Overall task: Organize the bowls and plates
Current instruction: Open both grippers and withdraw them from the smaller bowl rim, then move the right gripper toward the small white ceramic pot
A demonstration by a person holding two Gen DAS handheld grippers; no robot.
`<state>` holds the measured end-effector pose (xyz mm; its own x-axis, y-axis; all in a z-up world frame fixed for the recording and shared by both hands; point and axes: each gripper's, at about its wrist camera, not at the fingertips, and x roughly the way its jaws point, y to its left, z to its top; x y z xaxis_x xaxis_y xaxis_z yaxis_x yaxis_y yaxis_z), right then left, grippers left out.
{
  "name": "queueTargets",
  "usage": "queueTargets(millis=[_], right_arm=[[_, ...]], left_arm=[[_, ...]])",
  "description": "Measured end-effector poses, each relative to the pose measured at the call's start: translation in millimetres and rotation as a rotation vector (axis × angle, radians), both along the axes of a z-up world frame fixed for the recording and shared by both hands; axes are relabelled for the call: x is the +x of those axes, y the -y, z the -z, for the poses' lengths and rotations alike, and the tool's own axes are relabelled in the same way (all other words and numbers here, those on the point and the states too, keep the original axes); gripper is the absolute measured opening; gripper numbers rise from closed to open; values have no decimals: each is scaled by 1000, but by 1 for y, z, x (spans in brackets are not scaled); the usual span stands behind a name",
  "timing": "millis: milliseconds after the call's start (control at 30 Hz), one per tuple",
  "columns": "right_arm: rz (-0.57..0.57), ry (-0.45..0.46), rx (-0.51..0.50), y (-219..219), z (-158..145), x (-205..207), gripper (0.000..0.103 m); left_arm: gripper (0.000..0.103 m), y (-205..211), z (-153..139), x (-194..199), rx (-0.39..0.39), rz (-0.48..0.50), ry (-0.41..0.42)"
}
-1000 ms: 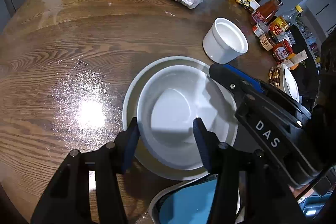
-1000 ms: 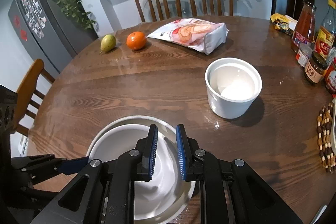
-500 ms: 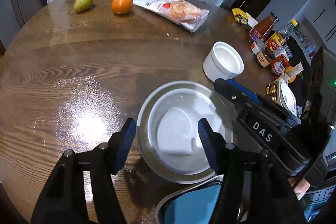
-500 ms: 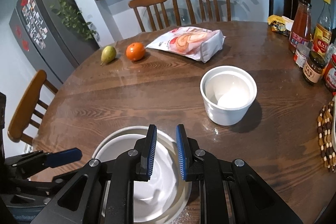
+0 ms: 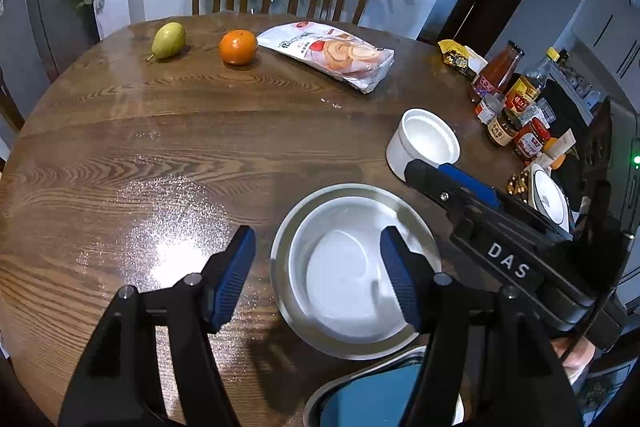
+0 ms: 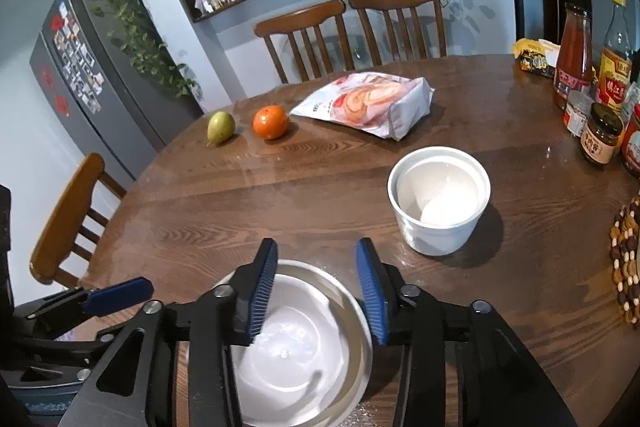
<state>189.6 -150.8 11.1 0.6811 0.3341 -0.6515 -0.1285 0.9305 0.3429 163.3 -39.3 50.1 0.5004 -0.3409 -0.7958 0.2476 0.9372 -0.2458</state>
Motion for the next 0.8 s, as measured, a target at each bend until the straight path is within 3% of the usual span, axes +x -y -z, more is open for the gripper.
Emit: queueTargets(millis=[100,300,400,600,800], right_arm=[[0,14,20,1,-1,-1,60],[4,26,48,5,-5,-1,65],[2,42,67,7,-9,-4,72],[-26,61,107,8,-24,-5,74],[-49,106,60,2,-58,-1,78]], left_arm=[[64,0,0,1,-5,5,-4],[64,-1,-1,1,-7,-2,1],[67,-1,-3,-1,-18,2,4],[77,-12,-15,-4,-66,-3,40],[82,-26,-21,1,-77,-71,81]])
